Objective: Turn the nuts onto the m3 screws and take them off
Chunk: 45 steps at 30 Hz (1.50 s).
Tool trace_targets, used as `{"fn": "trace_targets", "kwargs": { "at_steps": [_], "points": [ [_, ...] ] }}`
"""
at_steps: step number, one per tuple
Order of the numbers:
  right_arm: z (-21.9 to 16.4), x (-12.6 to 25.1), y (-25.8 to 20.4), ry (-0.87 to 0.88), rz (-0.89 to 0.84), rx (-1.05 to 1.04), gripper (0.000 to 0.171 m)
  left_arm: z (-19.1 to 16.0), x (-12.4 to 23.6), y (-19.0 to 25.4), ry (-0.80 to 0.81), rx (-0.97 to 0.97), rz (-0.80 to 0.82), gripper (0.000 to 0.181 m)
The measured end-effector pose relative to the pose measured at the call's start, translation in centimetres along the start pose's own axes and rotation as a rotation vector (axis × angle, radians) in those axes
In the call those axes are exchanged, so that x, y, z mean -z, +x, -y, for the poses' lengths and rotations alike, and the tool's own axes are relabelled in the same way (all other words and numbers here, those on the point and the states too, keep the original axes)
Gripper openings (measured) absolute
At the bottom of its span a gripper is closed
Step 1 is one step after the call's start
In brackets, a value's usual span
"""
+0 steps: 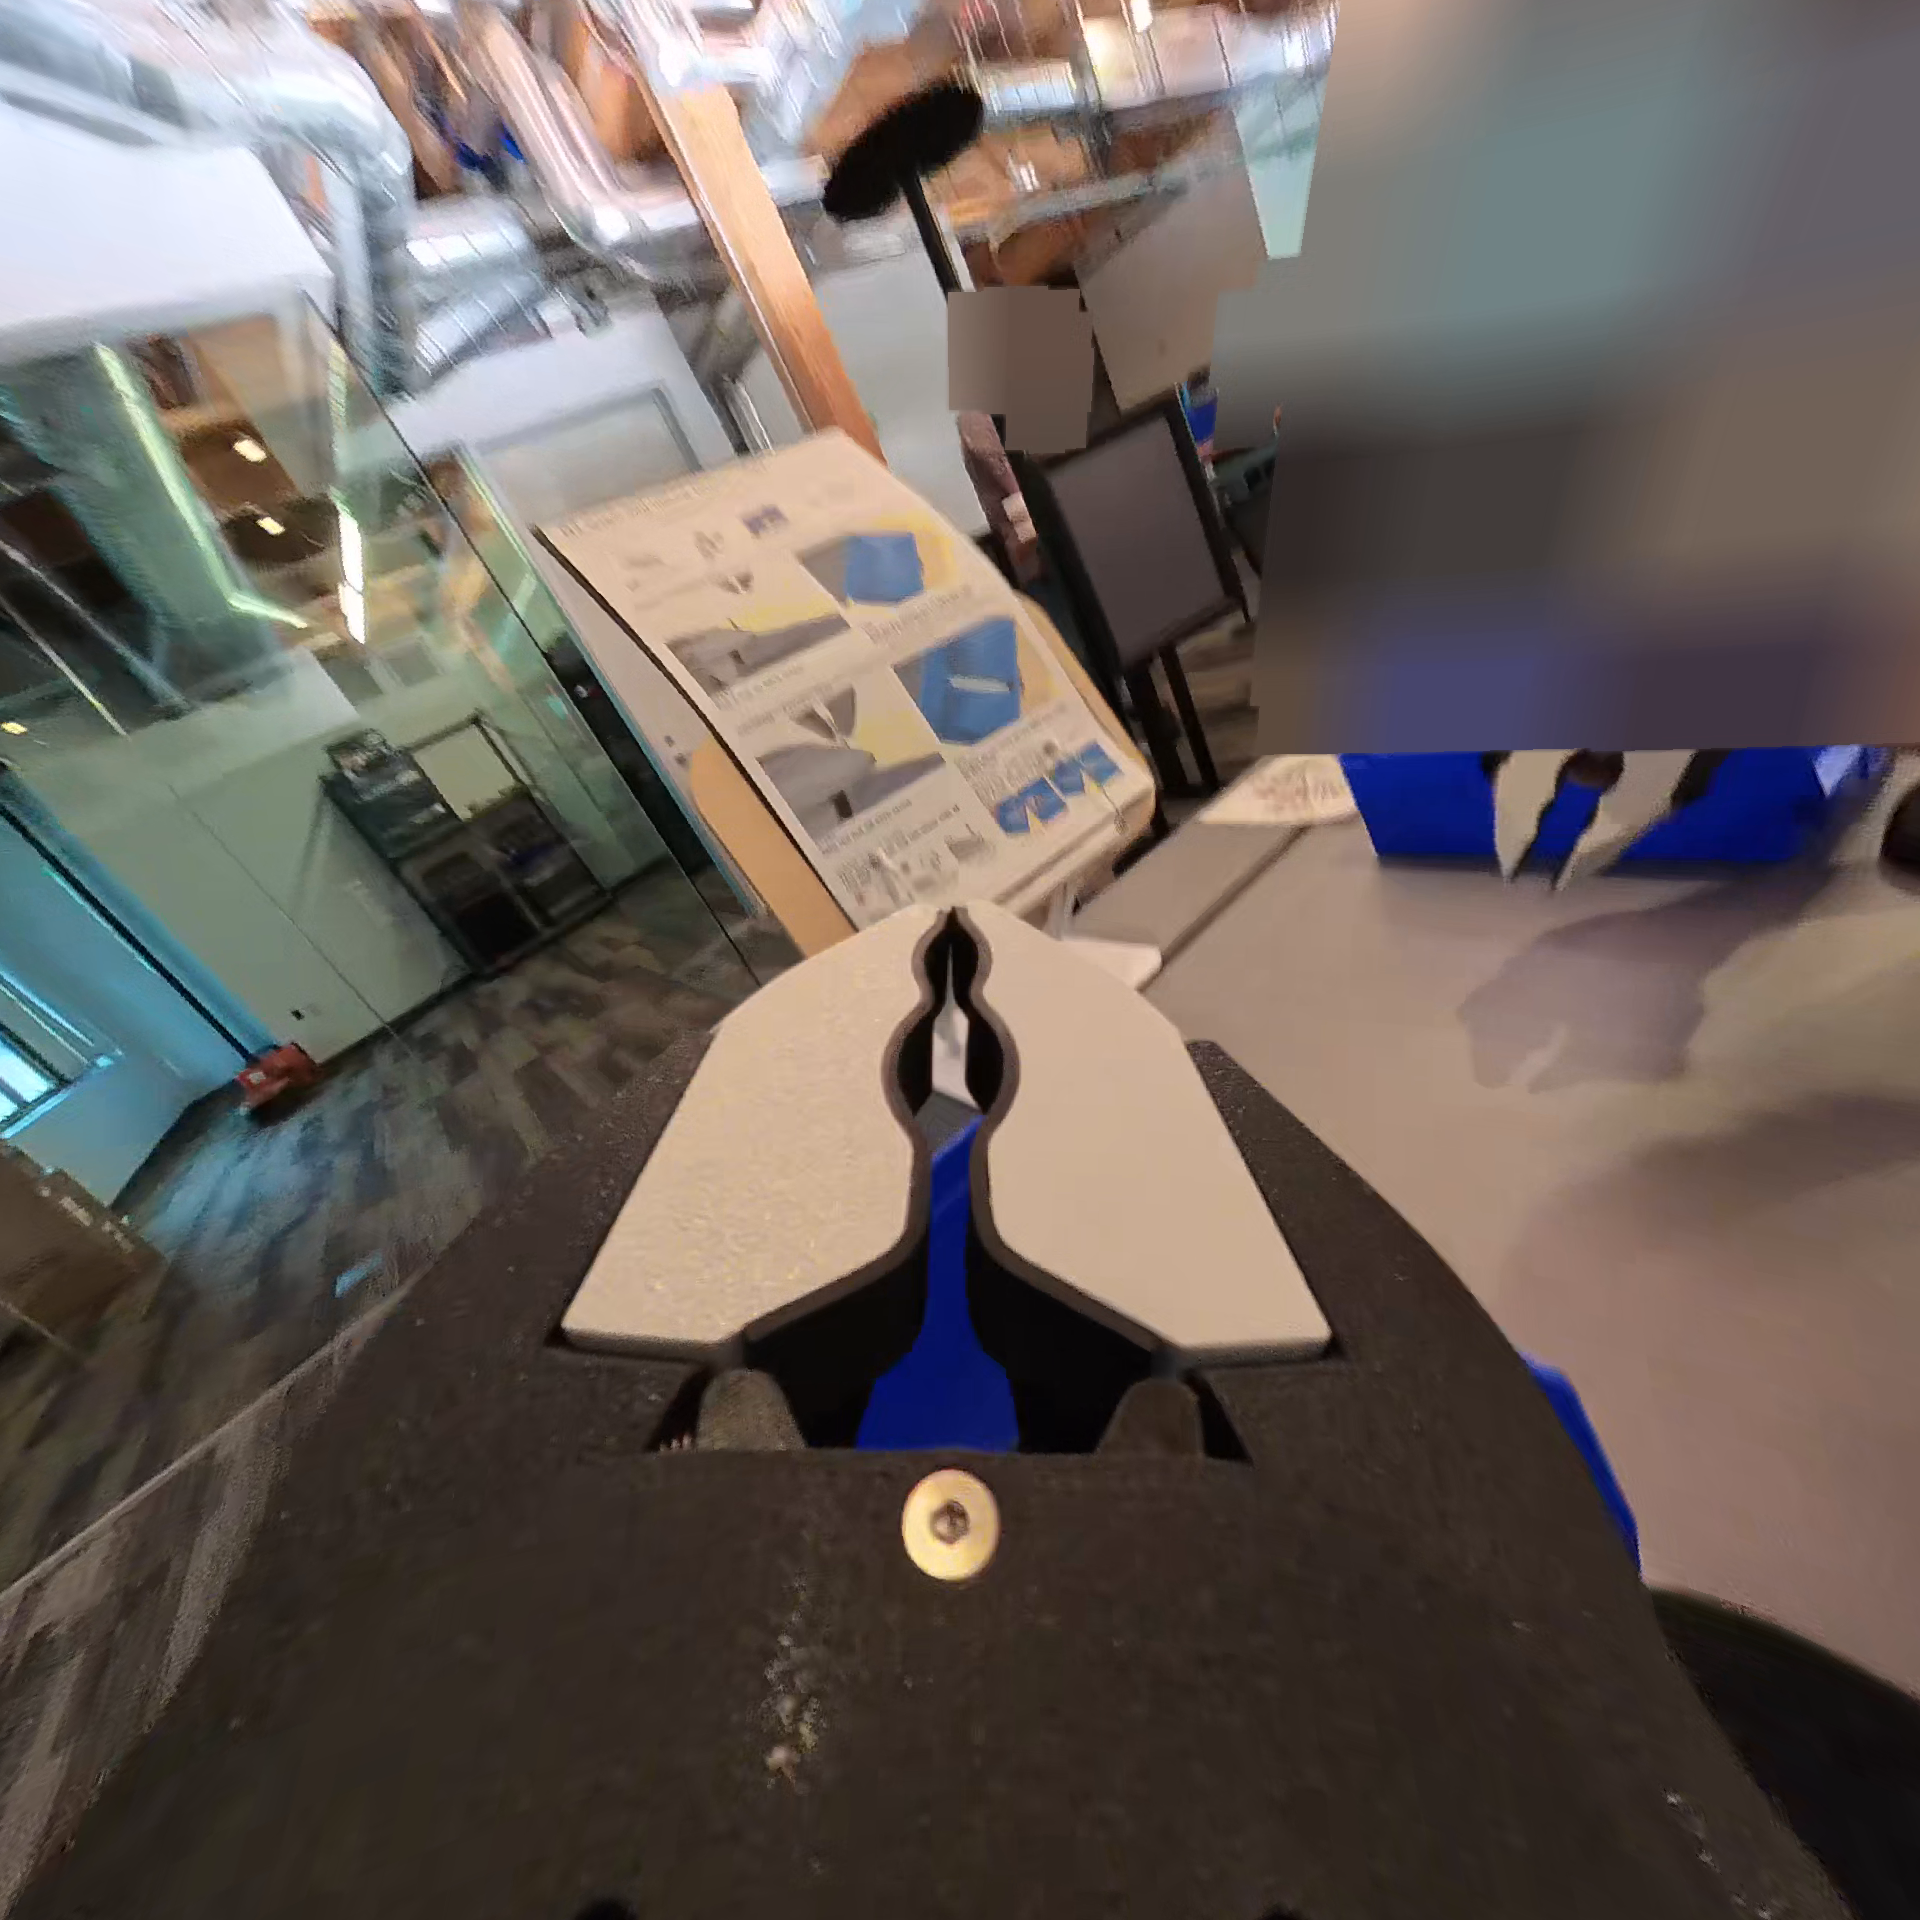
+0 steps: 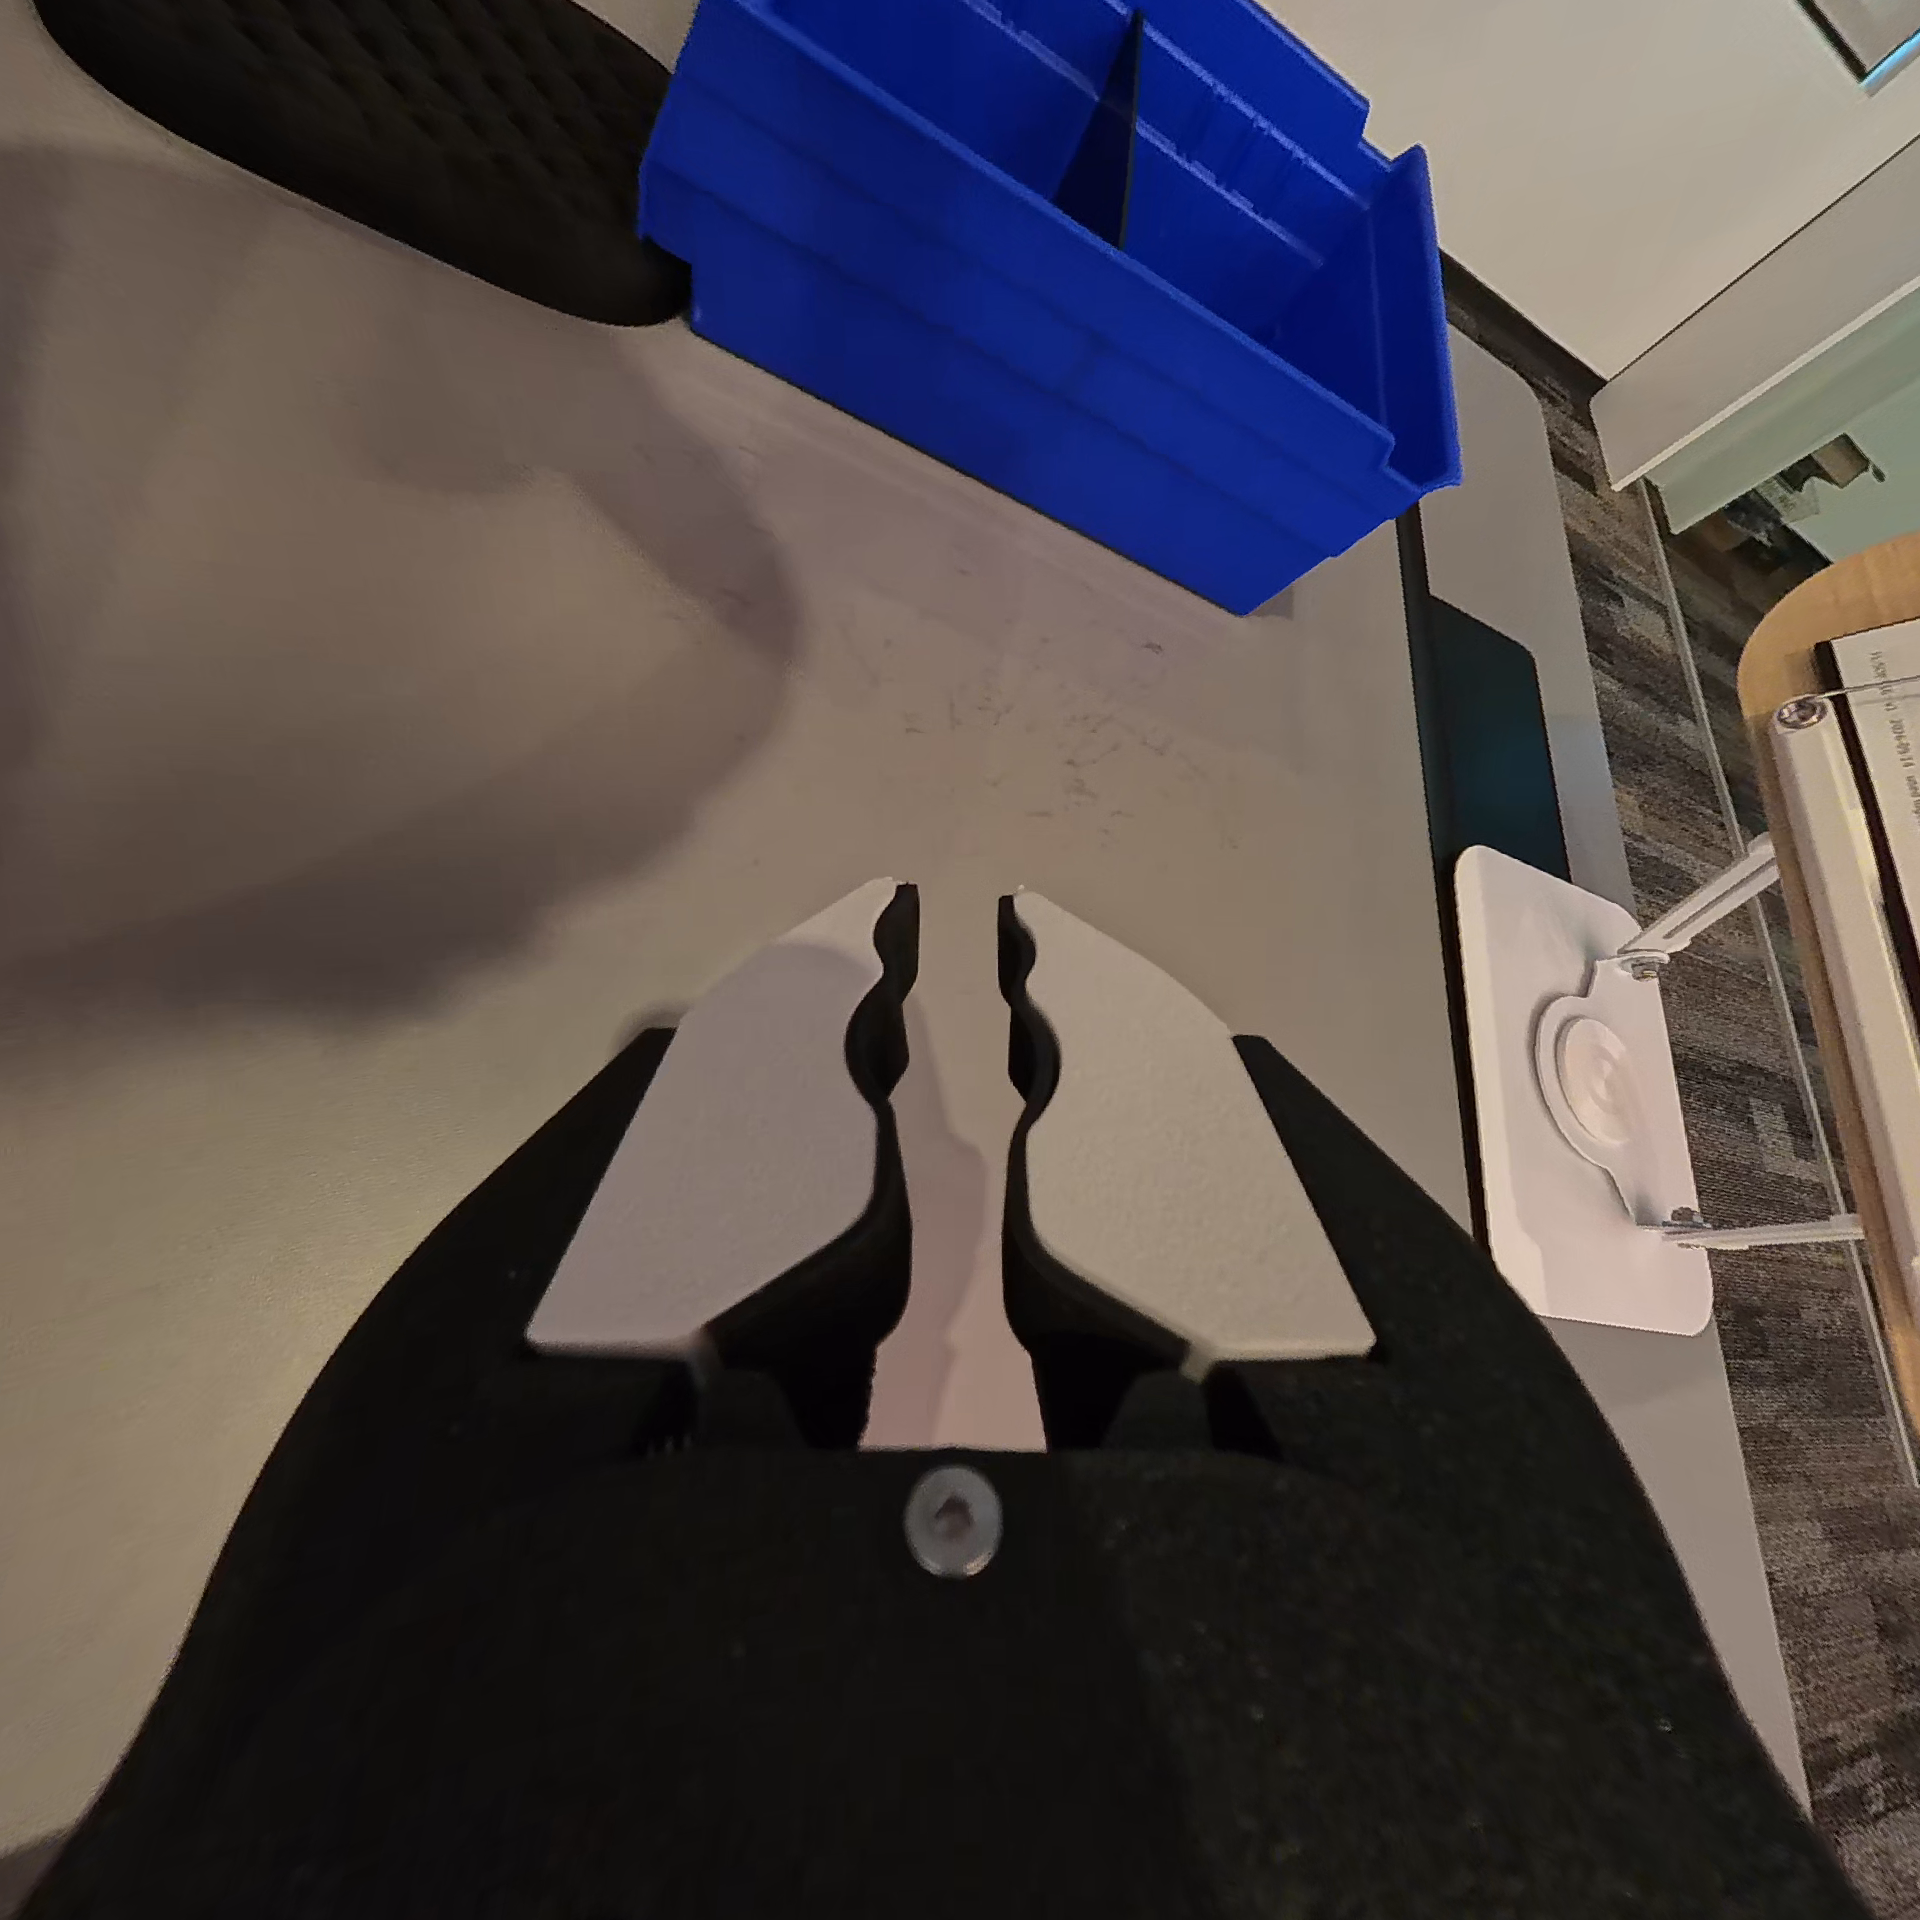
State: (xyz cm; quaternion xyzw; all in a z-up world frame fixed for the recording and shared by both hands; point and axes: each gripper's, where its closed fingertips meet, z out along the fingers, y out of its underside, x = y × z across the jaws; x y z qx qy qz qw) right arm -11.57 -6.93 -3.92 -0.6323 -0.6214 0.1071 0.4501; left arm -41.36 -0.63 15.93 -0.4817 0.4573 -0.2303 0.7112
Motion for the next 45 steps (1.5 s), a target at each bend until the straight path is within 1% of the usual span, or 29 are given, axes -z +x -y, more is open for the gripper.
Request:
{"fn": "trace_targets", "kwargs": {
  "at_steps": [3,5,7,9,13,15,16,19,23,25,29,31,34,37,45],
  "points": [
    [-0.1,0.1,0.1,-0.007,-0.004,0.003,0.014,-2.3,-0.4,0.9,-0.104,-0.044,-0.081,0.0],
    [-0.1,0.2,0.1,-0.01,-0.006,0.003,0.014,-3.3,-0.2,1.9,-0.156,-0.036,-0.174,0.0],
    [-0.3,0.1,0.1,-0.012,-0.005,-0.001,0.014,-5.2,0.1,3.0,-0.281,-0.078,-0.283,0.0],
    [-0.4,0.0,0.1,-0.011,-0.001,-0.006,0.014,-8.0,0.5,4.1,-0.462,-0.125,-0.425,0.0],
    [-0.8,-0.6,-0.1,-0.038,0.004,0.001,0.014,-11.4,0.5,7.5,-0.671,-0.184,-0.739,0.0],
    [-1.0,-0.8,-0.2,-0.046,0.008,0.005,0.014,-13.8,1.4,9.1,-0.797,-0.238,-0.914,0.0],
    [-1.1,-0.9,-0.2,-0.052,0.009,0.005,0.014,-15.0,1.7,9.5,-0.843,-0.258,-0.983,0.0],
    [-1.5,-1.2,-0.3,-0.074,0.011,0.004,0.014,-17.4,2.7,11.1,-0.93,-0.233,-1.174,0.0],
    [-2.2,-1.7,-0.5,-0.098,0.019,0.003,0.014,-20.4,4.3,11.9,-1.04,-0.213,-1.355,0.0],
    [-2.5,-1.9,-0.5,-0.108,0.023,0.002,0.014,-21.4,4.9,12.2,-1.085,-0.198,-1.413,0.0],
    [-2.8,-2.2,-0.6,-0.114,0.032,0.003,0.014,-23.5,5.5,12.2,-1.139,-0.207,-1.463,0.0],
    [-2.8,-2.3,-0.7,-0.116,0.034,0.006,0.014,-24.2,6.1,12.4,-1.167,-0.185,-1.497,0.0],
    [-2.9,-2.3,-0.7,-0.121,0.034,0.01,0.014,-25.3,7.2,12.6,-1.228,-0.202,-1.549,0.0],
    [-2.8,-2.3,-0.7,-0.123,0.033,0.015,0.013,-25.6,7.8,13.0,-1.265,-0.155,-1.59,0.0],
    [-2.8,-2.3,-0.9,-0.126,0.034,0.023,0.013,-26.6,7.9,13.5,-1.261,-0.186,-1.597,0.0]
  ]
}}
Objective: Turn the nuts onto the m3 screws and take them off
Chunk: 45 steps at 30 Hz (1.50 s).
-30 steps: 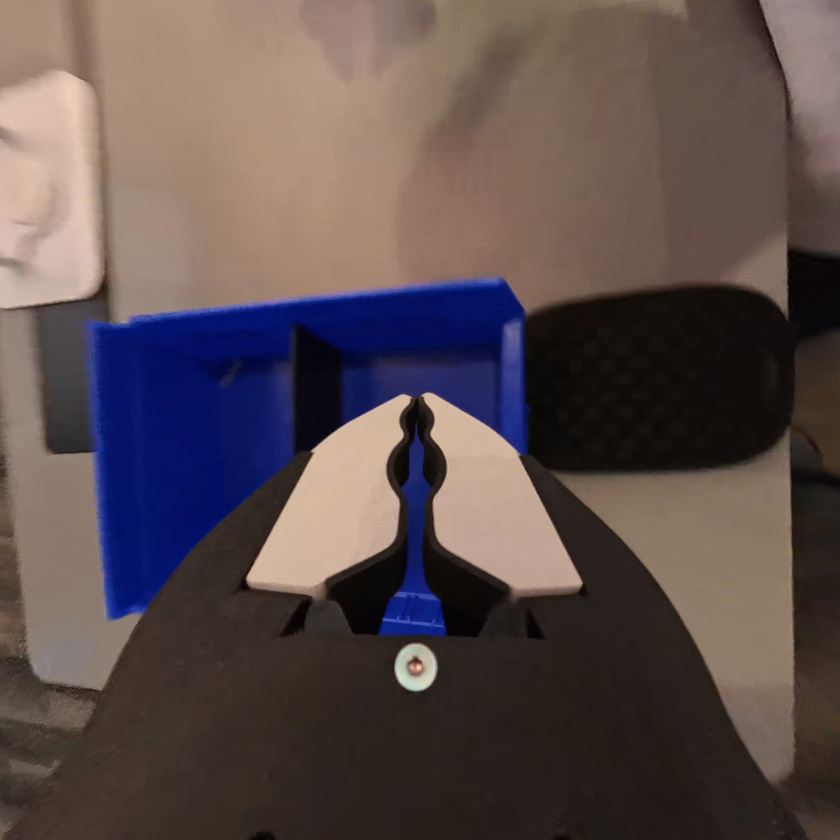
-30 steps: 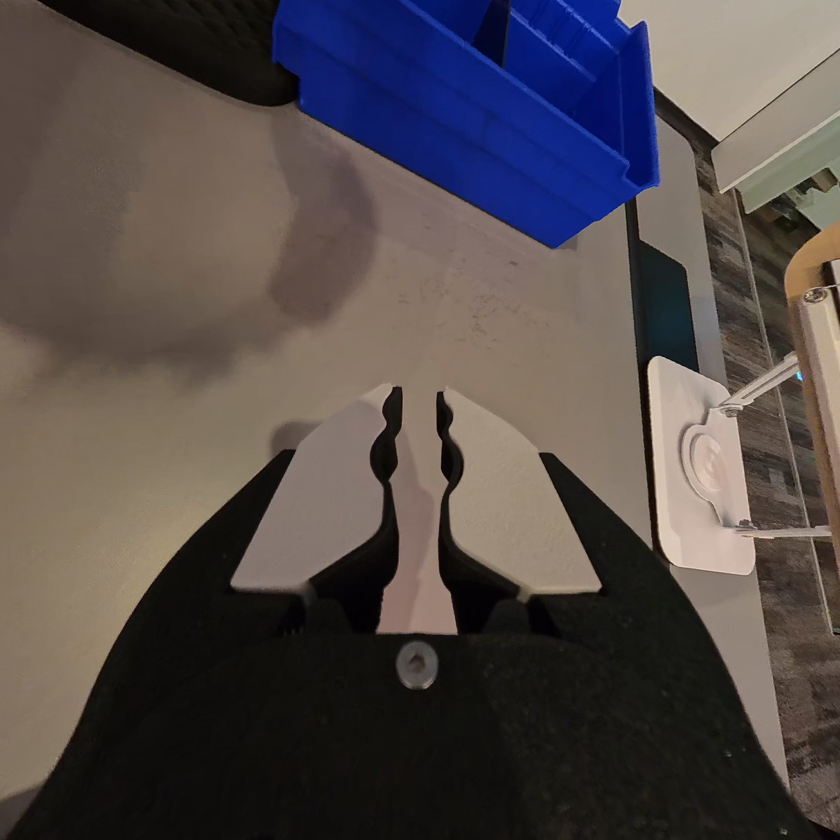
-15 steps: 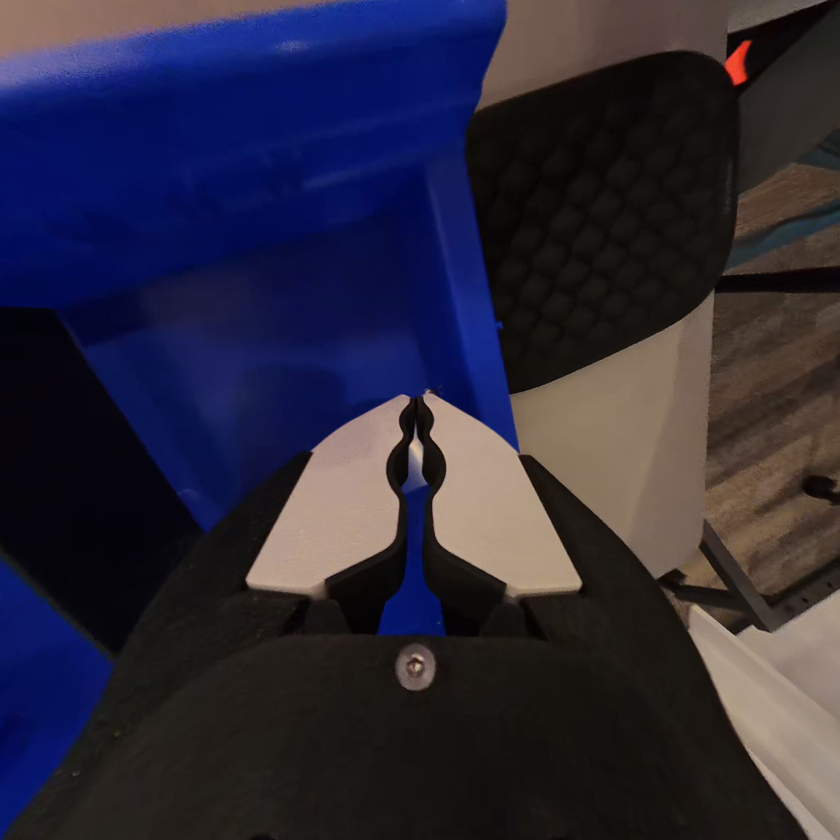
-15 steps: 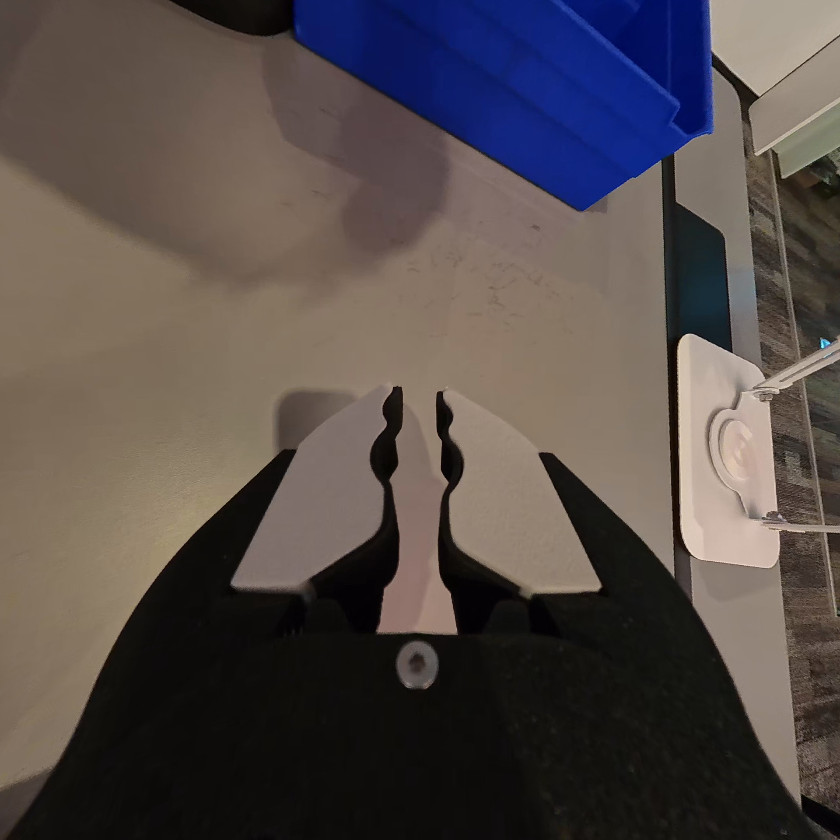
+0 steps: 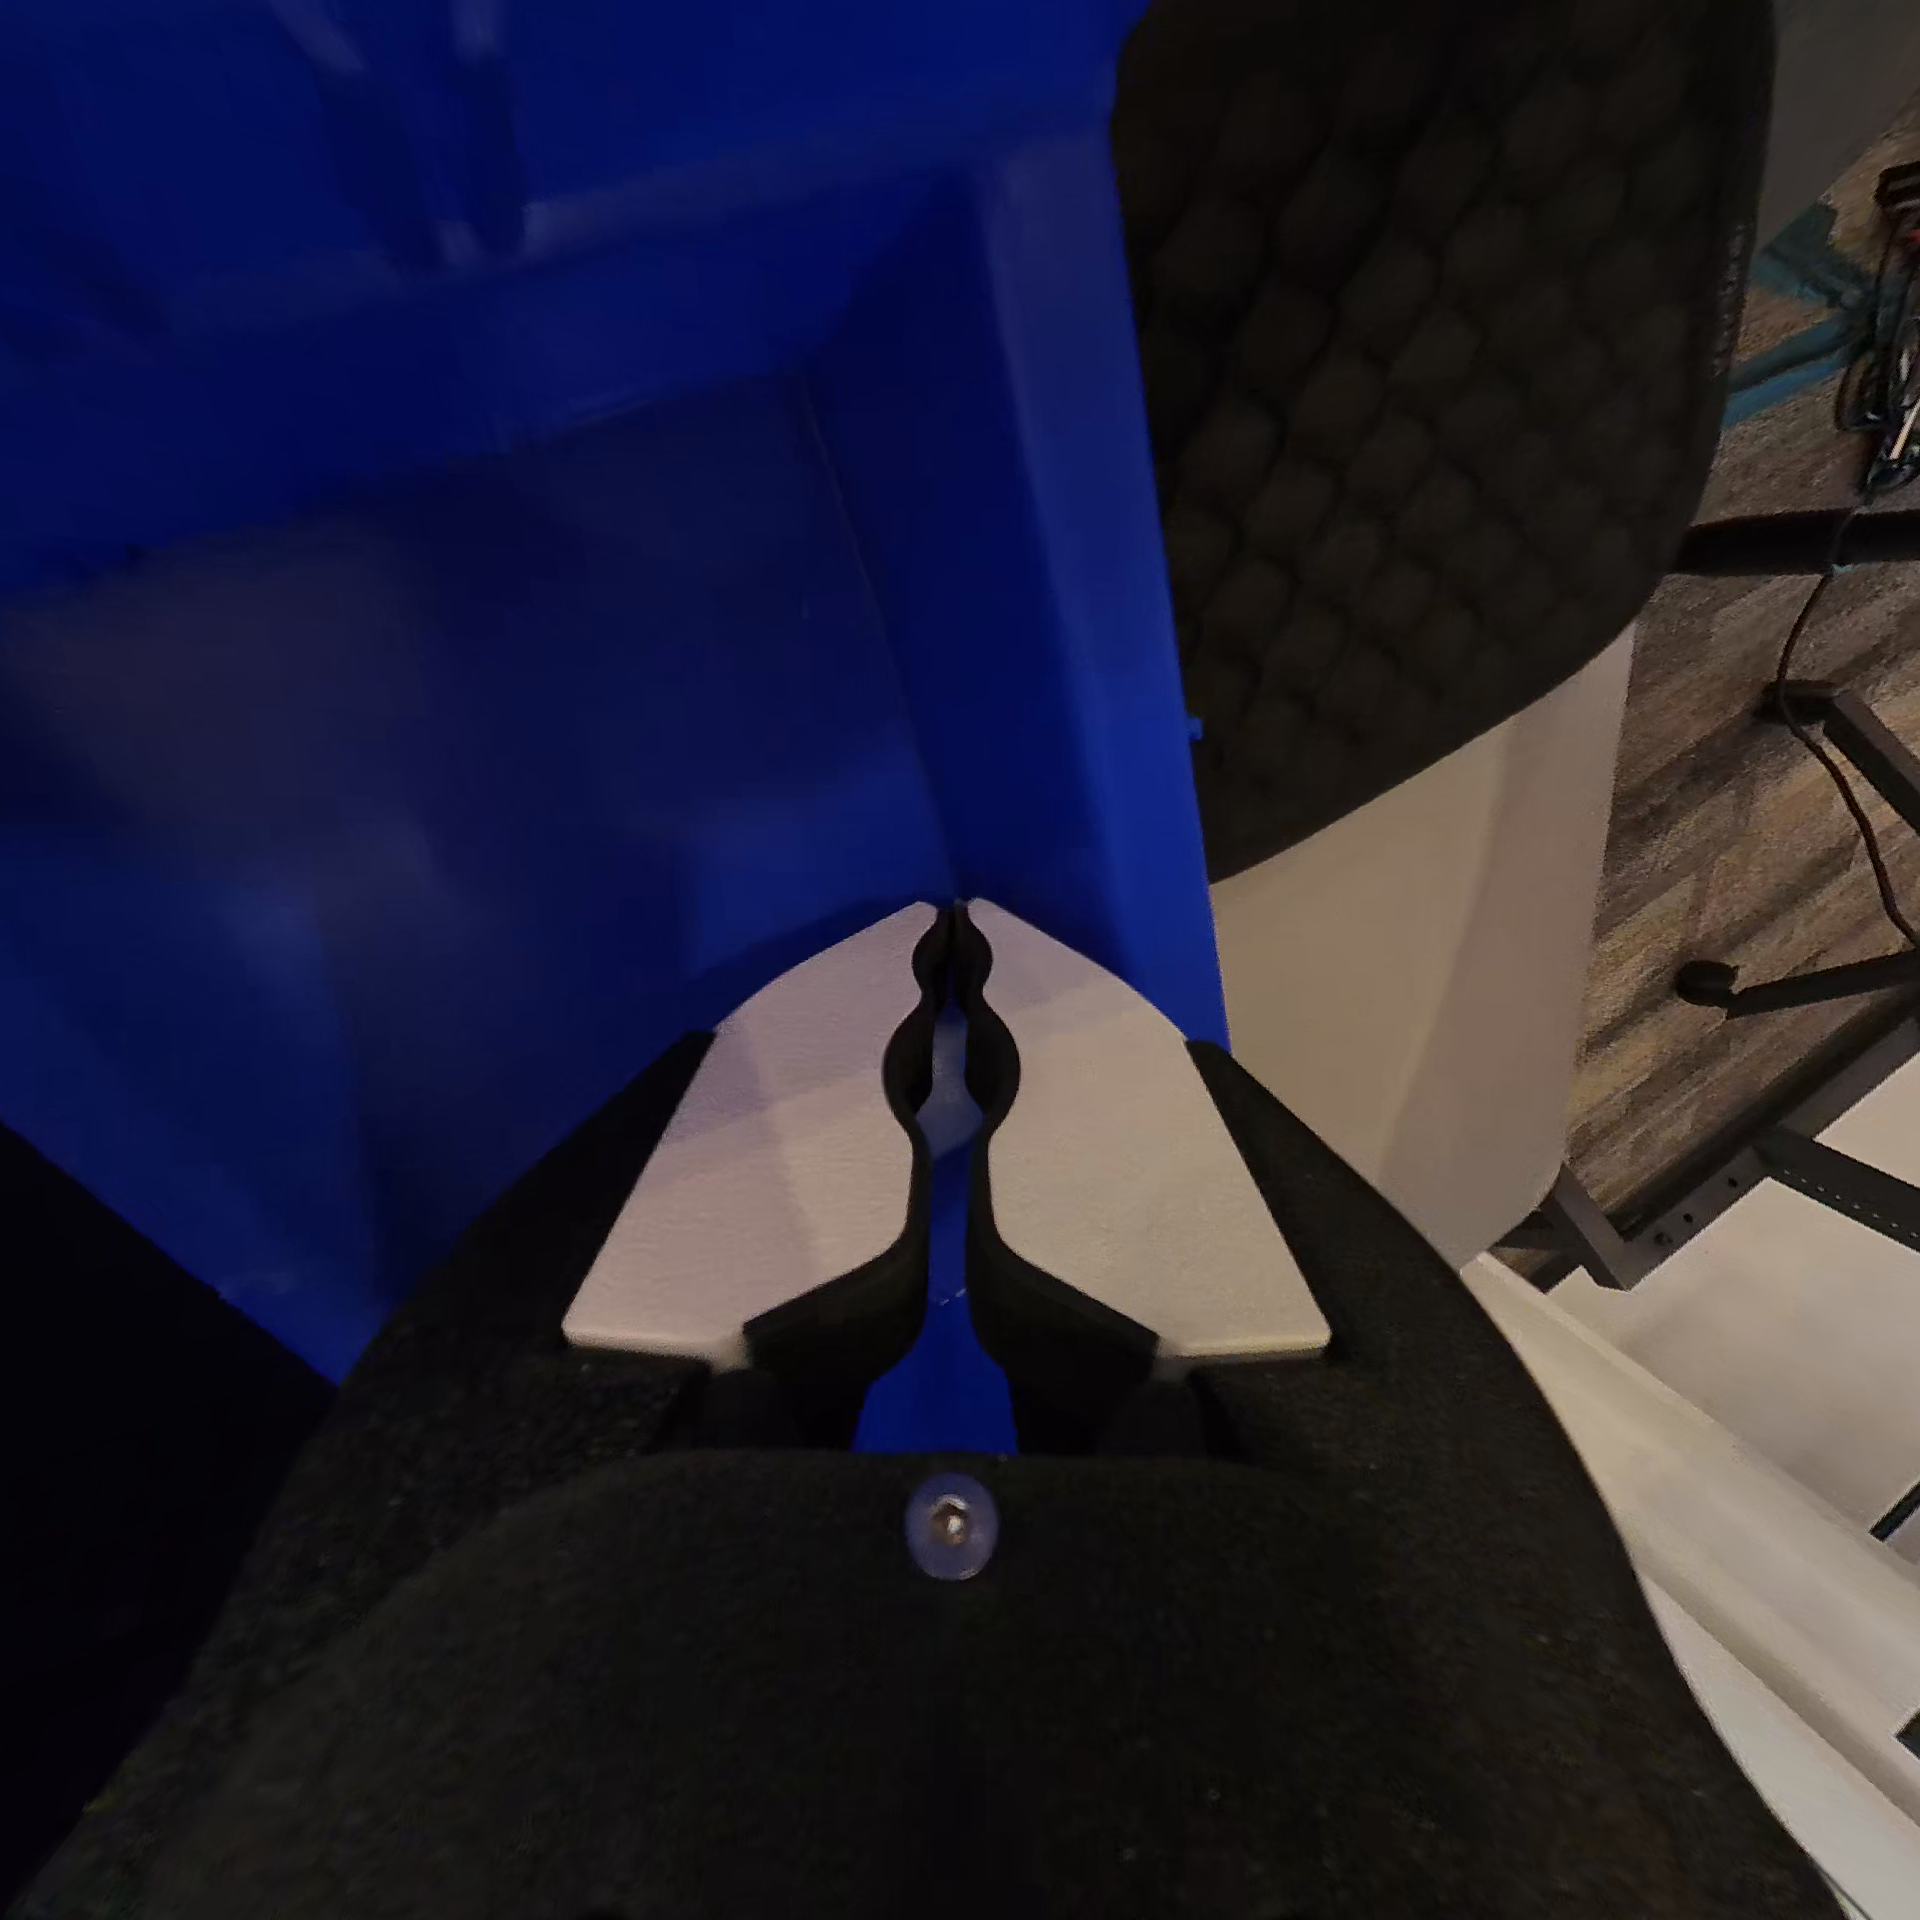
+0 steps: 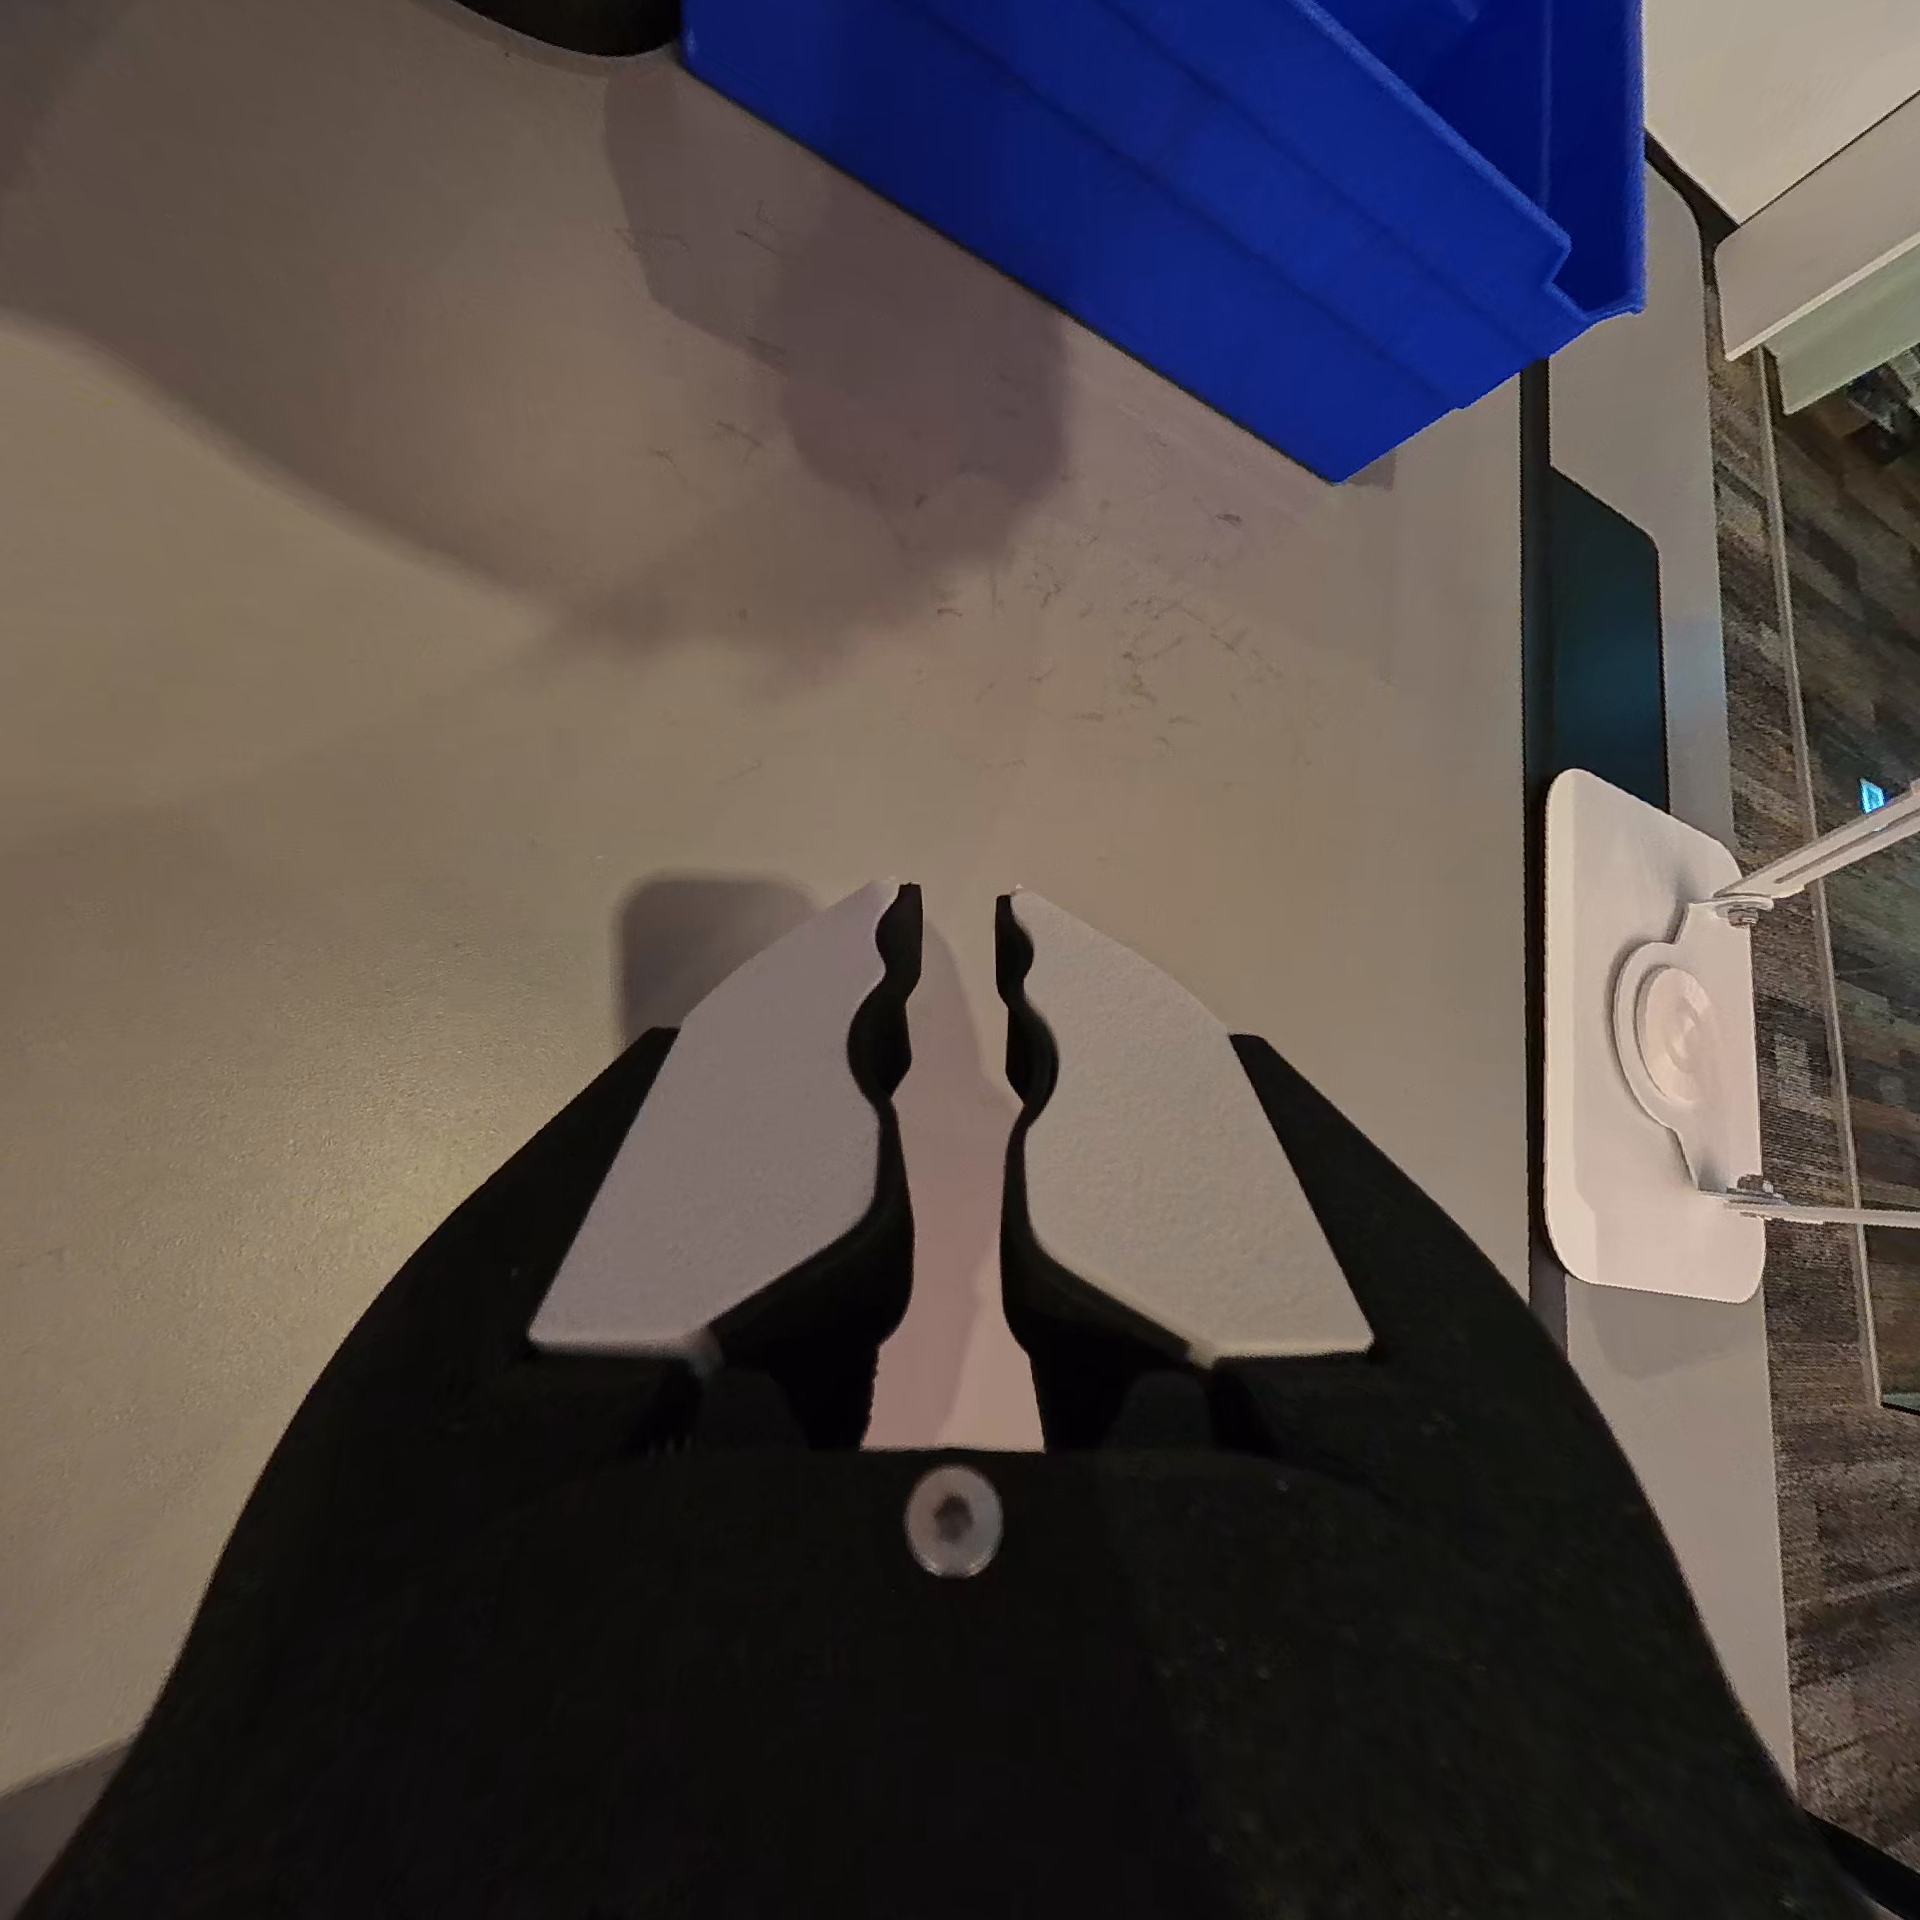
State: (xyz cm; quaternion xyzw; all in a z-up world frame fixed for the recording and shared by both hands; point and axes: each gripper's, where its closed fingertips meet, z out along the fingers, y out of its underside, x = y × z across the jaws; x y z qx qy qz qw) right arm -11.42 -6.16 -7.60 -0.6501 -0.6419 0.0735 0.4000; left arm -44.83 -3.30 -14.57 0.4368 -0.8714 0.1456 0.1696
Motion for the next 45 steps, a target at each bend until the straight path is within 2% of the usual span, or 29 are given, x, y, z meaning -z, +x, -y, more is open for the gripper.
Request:
{"fn": "trace_targets", "kwargs": {
  "at_steps": [25,36,41,45],
  "points": [
    [0.44,0.1,-0.44,0.0,0.015,0.025,0.01,-0.44,-0.37,-0.26,-0.031,0.069,0.044,0.0],
    [0.5,0.2,-0.46,0.002,0.018,0.023,0.009,-0.46,-0.36,-0.19,-0.06,0.132,0.014,0.001],
    [0.35,0.21,-0.39,0.003,0.019,0.019,0.009,-0.75,0.25,-0.51,-0.069,0.146,0.034,0.016],
    [0.13,0.05,-0.41,0.0,0.025,0.013,0.009,-0.68,0.38,-0.68,-0.035,0.158,0.04,0.021]
  ]
}}
